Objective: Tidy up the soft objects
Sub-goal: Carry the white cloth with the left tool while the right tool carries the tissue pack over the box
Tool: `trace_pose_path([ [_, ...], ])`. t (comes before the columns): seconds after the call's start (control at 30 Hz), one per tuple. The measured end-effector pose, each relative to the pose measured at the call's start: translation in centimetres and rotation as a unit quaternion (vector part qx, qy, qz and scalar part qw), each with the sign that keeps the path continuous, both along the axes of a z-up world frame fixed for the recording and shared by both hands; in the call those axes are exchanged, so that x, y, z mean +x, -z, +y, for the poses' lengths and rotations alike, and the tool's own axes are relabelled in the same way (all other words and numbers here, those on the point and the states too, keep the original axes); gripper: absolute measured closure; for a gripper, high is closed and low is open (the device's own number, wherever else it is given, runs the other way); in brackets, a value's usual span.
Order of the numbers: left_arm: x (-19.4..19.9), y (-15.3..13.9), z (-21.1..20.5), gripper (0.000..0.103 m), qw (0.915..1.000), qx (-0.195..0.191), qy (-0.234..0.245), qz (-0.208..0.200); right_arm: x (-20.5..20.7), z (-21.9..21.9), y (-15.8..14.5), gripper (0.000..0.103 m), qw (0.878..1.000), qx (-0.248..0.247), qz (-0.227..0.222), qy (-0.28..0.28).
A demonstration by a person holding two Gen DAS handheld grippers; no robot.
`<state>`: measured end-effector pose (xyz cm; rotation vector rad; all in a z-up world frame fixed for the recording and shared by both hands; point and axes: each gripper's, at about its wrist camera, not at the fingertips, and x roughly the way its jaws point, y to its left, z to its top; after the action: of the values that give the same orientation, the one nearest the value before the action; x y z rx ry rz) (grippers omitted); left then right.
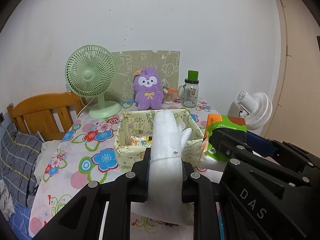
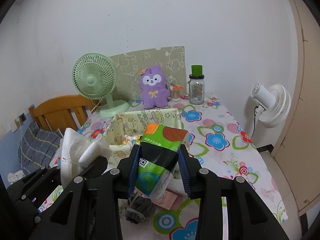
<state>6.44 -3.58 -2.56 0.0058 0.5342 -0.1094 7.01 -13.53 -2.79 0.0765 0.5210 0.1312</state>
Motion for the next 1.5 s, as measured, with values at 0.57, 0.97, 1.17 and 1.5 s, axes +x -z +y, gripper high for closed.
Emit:
trace_pose_path([
  [0.57, 4.2, -1.2, 0.3, 0.085, 0.9999, 0.005, 0.006, -0.009, 4.0, 0.4, -1.0, 0.063, 1.0, -0.001, -0.008, 0.0],
  [0.97, 7.6, -1.8, 1.1, 0.085, 0.9997, 0.013, 0.013, -0.012, 7.5, 1.5, -1.8, 0.063, 1.0, 0.001, -0.015, -0.005],
  [1.17, 9.3, -1.8, 1.2, 0.085, 0.9996, 0.018, 0.02, -0.009, 9.3, 1.8, -1.8, 0.063, 1.0, 0.01, -0.015, -0.01],
  [1.5, 12.1, -1.0, 1.4, 0.084, 0.9994, 0.029, 0.021, -0.005, 12.1, 2.1, -0.9, 0.063, 1.0, 0.002, -0.013, -0.013],
])
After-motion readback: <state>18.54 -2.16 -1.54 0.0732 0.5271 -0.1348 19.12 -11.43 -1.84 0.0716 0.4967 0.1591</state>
